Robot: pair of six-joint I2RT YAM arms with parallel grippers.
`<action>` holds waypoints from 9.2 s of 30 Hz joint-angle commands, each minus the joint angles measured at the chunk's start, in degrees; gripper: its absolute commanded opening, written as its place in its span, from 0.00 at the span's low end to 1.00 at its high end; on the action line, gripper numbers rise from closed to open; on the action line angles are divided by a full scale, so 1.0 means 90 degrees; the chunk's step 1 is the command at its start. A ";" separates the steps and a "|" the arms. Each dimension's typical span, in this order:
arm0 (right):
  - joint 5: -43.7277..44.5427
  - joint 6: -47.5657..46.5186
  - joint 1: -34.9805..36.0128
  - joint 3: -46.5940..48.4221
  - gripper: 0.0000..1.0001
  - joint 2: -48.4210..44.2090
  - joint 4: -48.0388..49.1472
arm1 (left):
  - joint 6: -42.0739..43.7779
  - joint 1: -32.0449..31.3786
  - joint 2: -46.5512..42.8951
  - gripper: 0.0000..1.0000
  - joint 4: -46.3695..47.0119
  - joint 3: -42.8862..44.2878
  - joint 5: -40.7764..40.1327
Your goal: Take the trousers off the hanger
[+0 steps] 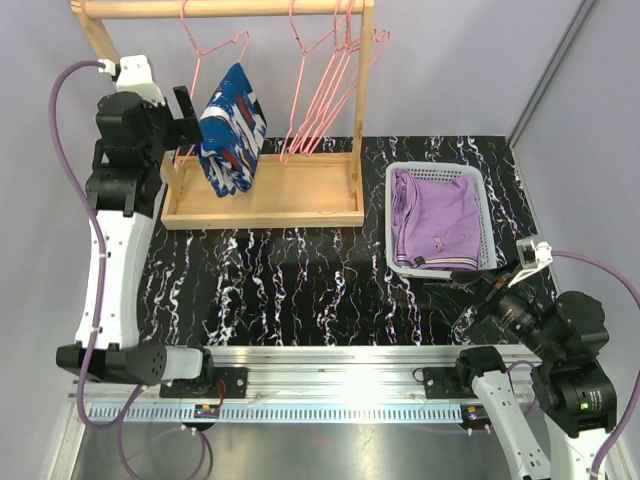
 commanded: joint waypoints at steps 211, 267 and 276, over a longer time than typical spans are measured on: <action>0.7689 -0.7936 0.7648 0.4288 0.36 0.9744 0.9886 | -0.4965 -0.0128 -0.3902 0.00 0.0730 -0.0963 0.3756; 0.8099 -0.5319 0.7306 0.4289 0.00 0.7722 0.6896 | -0.3354 -0.0128 -0.4011 0.00 0.1335 -0.2789 0.3833; 0.7807 -0.5740 0.7257 0.6201 0.00 0.8093 0.6665 | -0.3344 -0.0128 -0.4215 0.00 0.1463 -0.3473 0.3952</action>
